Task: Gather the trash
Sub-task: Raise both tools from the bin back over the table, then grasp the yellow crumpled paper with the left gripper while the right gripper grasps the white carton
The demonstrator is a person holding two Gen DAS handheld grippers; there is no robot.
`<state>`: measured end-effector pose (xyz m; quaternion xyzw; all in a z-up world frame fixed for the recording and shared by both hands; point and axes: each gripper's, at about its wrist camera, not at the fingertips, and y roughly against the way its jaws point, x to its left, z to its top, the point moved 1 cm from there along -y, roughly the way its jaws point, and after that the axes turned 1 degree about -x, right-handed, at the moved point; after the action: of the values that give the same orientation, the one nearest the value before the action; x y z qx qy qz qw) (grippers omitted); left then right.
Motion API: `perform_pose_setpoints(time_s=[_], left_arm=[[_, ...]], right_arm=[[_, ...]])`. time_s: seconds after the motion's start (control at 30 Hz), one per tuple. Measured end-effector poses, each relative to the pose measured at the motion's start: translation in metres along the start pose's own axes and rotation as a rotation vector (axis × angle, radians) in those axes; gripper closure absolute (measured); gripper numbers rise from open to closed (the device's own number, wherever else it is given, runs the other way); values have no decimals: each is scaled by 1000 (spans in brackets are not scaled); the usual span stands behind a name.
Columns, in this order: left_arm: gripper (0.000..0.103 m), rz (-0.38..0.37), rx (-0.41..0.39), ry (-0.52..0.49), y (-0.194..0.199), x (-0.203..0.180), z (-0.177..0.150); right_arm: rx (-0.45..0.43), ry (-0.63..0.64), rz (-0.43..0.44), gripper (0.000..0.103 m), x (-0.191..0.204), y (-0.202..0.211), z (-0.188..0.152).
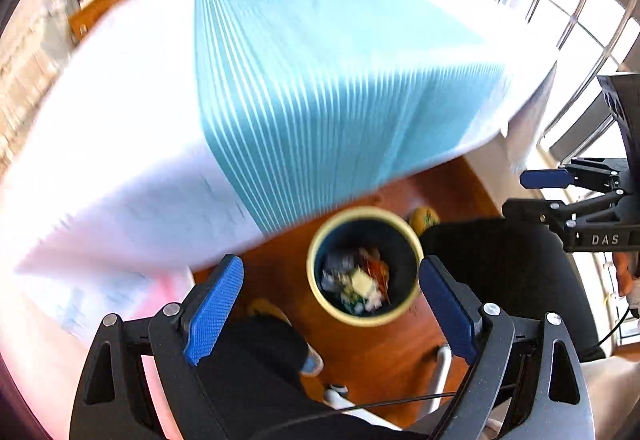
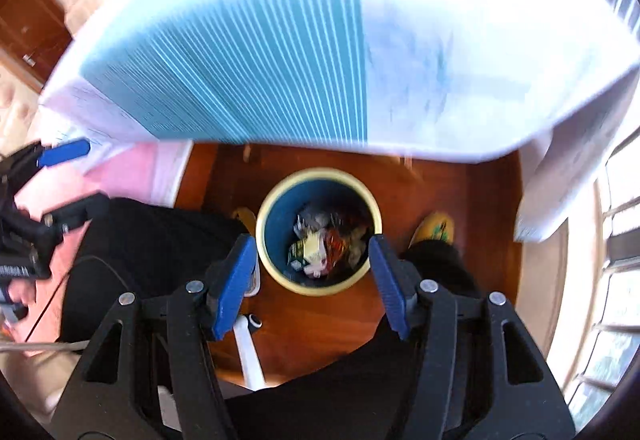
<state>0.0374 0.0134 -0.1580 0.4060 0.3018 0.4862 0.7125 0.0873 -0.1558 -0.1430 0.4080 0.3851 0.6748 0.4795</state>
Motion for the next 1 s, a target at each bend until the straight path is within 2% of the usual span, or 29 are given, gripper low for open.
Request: perform_pose_setpoints(time_s=[0.13,0.3,0.43,0.53,0.73,0.83,0.93,1.0], left_arm=[[12,15,-90,-30,46,6,39],[12,43,-154,-68,79,12,89],[12,103,-193,-101,91,18,135],[12,104,-197,-96,90,25,172],[13,122,-177,-67,57,48,255],[14,119,-158,-50,30,62,289],[14,108,-150,-41,3,74,323],[14,107,-151,-42,-11,78,342]], right_arm=[[-94,41,14,47,11,56,36],[-202,53,32,47,17,107,83],[-285,56,-24,46,13,127,132],[-330,43,-72,44,3,134,174],[-358,9,-150,42,-35,116,254],[-341,4,-187,41,-52,89,293],[-310,-2,-205,41,-65,46,326],[-295,-8,-209,40,-73,25,340]])
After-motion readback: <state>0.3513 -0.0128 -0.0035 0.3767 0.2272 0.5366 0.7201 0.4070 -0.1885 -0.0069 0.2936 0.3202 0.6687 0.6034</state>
